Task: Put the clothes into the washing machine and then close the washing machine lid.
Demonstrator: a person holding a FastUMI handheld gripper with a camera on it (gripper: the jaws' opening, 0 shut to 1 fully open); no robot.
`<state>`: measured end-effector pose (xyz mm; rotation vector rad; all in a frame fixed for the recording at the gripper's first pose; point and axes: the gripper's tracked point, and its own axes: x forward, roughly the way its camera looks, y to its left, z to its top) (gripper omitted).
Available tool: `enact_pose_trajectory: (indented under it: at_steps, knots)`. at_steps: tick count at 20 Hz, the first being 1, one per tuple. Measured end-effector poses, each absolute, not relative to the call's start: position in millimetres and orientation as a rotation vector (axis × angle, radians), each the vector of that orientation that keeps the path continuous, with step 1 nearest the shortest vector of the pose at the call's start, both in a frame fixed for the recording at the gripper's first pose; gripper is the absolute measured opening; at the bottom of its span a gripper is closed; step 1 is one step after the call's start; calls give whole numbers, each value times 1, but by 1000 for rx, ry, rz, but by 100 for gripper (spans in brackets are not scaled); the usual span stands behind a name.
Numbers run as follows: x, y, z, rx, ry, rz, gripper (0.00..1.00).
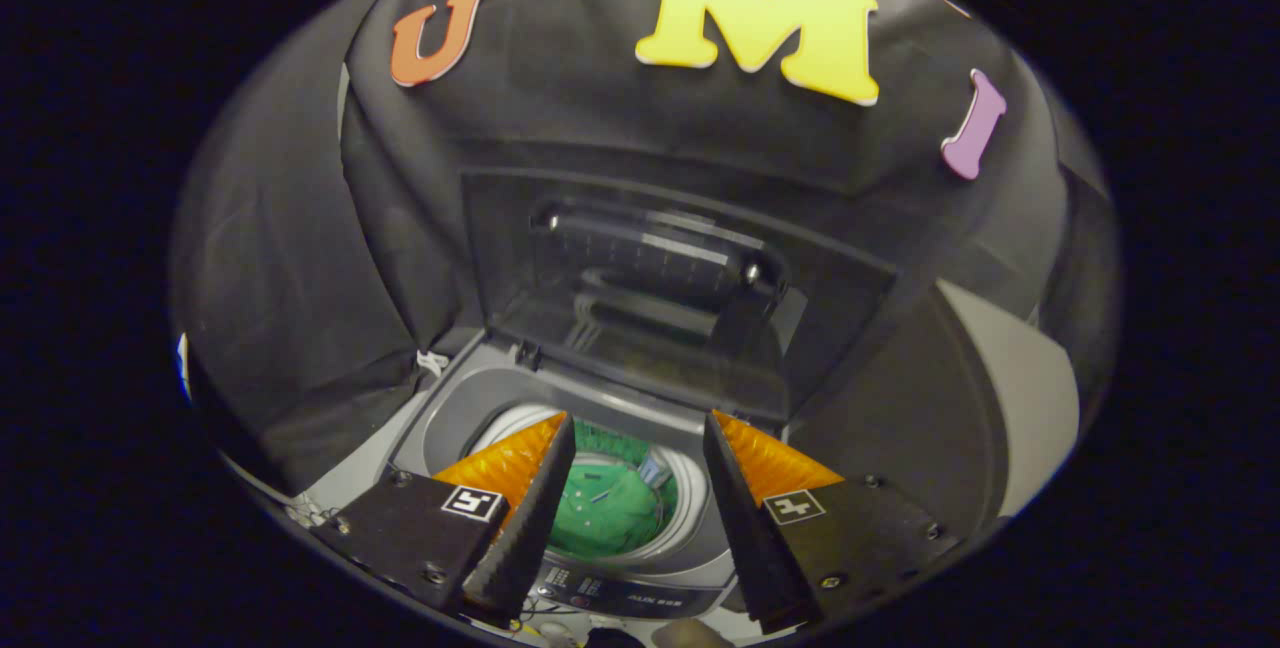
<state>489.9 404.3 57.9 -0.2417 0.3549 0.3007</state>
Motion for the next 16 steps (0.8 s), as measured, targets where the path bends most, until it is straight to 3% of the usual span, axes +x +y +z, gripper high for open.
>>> enact_pose_trajectory:
  at_steps: [7, 12, 16]
  knots:
    - [493, 409, 162, -166, 175, 273, 81]
    - [509, 414, 196, -116, 125, 257, 81]
    - [527, 421, 216, -89, 110, 242, 96]
